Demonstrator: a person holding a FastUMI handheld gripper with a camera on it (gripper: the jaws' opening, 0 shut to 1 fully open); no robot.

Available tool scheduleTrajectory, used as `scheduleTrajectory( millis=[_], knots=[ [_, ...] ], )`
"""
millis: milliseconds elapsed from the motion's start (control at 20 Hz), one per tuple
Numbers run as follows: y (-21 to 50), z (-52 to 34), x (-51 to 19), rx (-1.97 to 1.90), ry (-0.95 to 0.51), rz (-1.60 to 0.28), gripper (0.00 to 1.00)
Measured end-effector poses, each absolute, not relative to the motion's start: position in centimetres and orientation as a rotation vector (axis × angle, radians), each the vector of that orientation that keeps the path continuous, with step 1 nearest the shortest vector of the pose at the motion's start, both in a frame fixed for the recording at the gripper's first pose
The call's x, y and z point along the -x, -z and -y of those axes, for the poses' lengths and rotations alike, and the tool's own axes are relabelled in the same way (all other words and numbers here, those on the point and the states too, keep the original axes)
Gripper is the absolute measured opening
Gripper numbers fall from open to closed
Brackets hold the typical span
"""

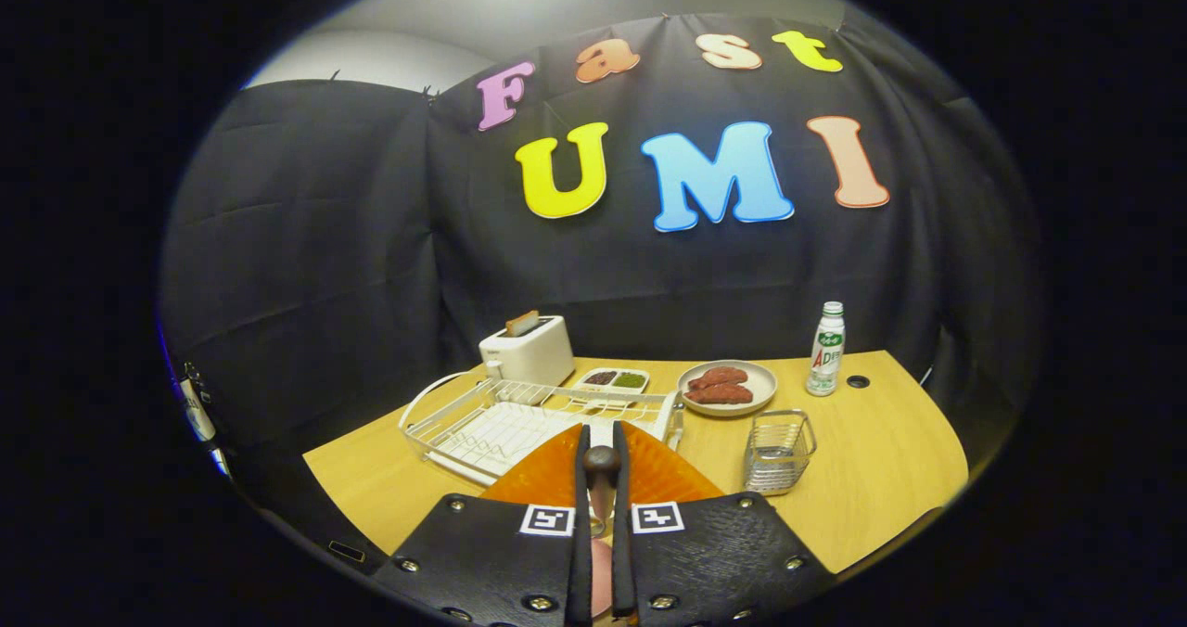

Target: Take the plate from the dish rack, then take the spoon from the basket and place it into the plate.

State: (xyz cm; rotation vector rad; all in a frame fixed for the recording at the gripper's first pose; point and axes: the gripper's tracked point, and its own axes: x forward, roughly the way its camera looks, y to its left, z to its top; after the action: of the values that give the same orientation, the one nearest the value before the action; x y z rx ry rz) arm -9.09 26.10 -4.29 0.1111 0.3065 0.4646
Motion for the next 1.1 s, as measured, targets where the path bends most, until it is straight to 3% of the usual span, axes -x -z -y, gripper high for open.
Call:
scheduleTrajectory(
  millis=[550,800,900,1100],
  knots=[
    [9.5,-35.2,10.8,-0.188,-0.670,-0.393,0.08],
    [11.8,-35.0,11.6,-0.135,-0.696,-0.407,0.08],
    [12.2,-34.2,11.3,-0.137,-0.673,-0.427,0.10],
    [12.7,-32.1,10.2,-0.143,-0.591,-0.441,0.24]
  ],
)
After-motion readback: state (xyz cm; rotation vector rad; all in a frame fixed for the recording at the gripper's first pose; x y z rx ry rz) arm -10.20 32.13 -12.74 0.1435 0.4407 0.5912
